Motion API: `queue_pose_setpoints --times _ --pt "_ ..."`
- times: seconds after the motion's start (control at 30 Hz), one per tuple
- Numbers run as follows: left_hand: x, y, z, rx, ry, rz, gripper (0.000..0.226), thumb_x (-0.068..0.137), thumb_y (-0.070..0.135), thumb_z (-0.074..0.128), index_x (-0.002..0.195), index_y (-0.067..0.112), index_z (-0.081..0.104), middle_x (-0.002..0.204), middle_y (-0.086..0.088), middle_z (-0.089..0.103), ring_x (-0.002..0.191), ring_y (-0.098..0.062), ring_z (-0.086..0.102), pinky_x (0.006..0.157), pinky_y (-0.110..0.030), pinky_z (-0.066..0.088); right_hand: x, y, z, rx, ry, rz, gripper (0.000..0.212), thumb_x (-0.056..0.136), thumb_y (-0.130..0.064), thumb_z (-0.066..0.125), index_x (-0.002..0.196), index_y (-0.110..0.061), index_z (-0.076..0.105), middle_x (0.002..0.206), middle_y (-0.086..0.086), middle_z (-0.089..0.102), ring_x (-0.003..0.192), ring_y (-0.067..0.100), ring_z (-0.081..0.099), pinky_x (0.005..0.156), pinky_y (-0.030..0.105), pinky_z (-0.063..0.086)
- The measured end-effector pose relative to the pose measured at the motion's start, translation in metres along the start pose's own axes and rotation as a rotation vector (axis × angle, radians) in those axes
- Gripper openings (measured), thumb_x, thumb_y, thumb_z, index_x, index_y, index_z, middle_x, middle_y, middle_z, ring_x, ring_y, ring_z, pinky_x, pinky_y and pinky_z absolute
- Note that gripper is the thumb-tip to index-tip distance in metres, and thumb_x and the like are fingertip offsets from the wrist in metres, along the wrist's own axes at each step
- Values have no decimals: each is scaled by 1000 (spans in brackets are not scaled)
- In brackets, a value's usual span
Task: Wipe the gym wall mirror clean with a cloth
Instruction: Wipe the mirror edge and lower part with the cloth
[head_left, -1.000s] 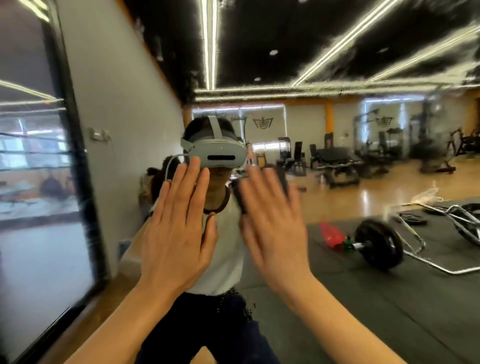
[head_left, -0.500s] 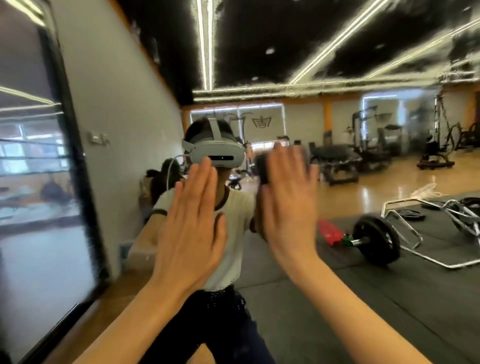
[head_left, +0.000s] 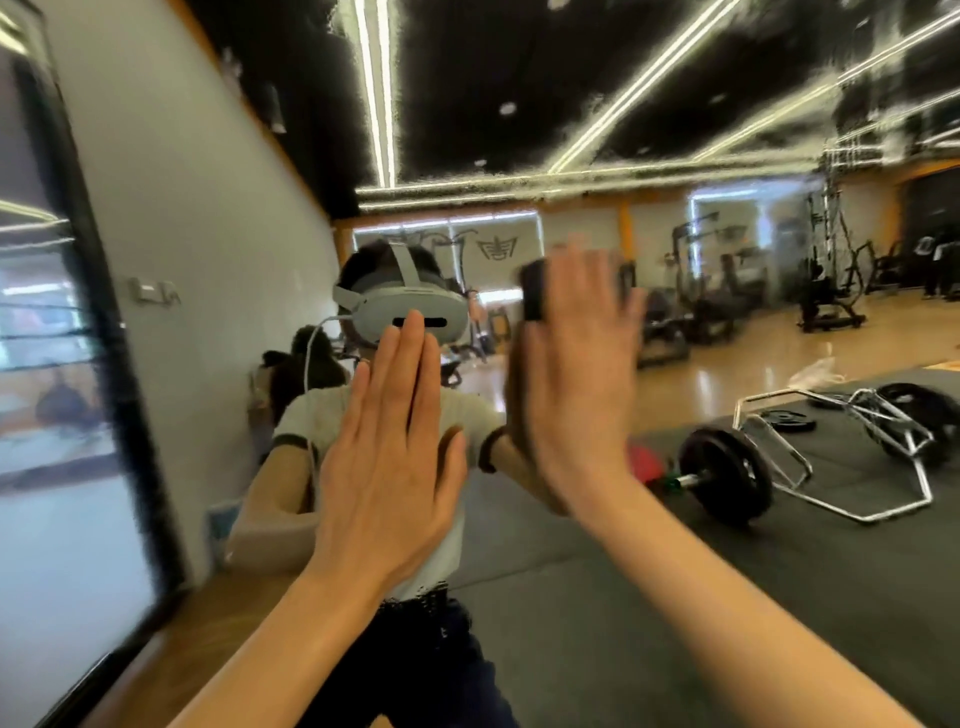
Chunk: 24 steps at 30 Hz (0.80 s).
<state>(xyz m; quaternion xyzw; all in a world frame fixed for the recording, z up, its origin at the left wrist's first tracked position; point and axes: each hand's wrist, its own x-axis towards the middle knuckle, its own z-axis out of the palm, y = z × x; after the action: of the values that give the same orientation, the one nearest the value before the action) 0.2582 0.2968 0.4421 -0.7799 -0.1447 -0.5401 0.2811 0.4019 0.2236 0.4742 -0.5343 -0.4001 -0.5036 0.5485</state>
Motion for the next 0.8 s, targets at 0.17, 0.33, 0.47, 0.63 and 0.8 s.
queue_pose_setpoints --times 0.17,0.33,0.47,0.63,0.8 --pt "0 0 1 15 -9 -16 71 102 33 39 159 -2 14 167 -19 9 157 -23 -1 127 -35 -5 20 -1 8 20 -84 -438 44 104 -14 49 147 -3 47 154 15 43 146 30 35 124 44 12" --pt "1 -1 1 64 1 2 73 101 32 41 159 -3 14 168 -18 7 157 -25 1 127 -35 -4 42 101 -30 -27 -8 1 50 109 -22 32 156 -8 28 164 11 26 153 26 17 125 31 -5" --pt "1 -1 1 71 0 6 73 101 33 41 159 -2 14 168 -17 5 157 -24 -2 127 -35 -5 37 101 -29 -23 158 303 49 110 -23 29 156 -6 28 164 12 26 154 27 16 126 48 0" --pt "2 2 -1 52 -17 -12 72 102 33 40 159 -3 12 167 -20 8 156 -26 1 127 -36 -3 -24 6 1 41 -59 -213 47 105 -12 43 151 -2 38 158 17 36 150 29 23 126 41 2" --pt "1 1 -3 41 -36 -17 74 101 32 43 160 -1 11 169 -17 5 157 -26 1 127 -35 -3 -17 73 -27 -54 -123 -254 51 103 -11 44 153 -5 33 159 13 34 151 23 20 127 39 3"
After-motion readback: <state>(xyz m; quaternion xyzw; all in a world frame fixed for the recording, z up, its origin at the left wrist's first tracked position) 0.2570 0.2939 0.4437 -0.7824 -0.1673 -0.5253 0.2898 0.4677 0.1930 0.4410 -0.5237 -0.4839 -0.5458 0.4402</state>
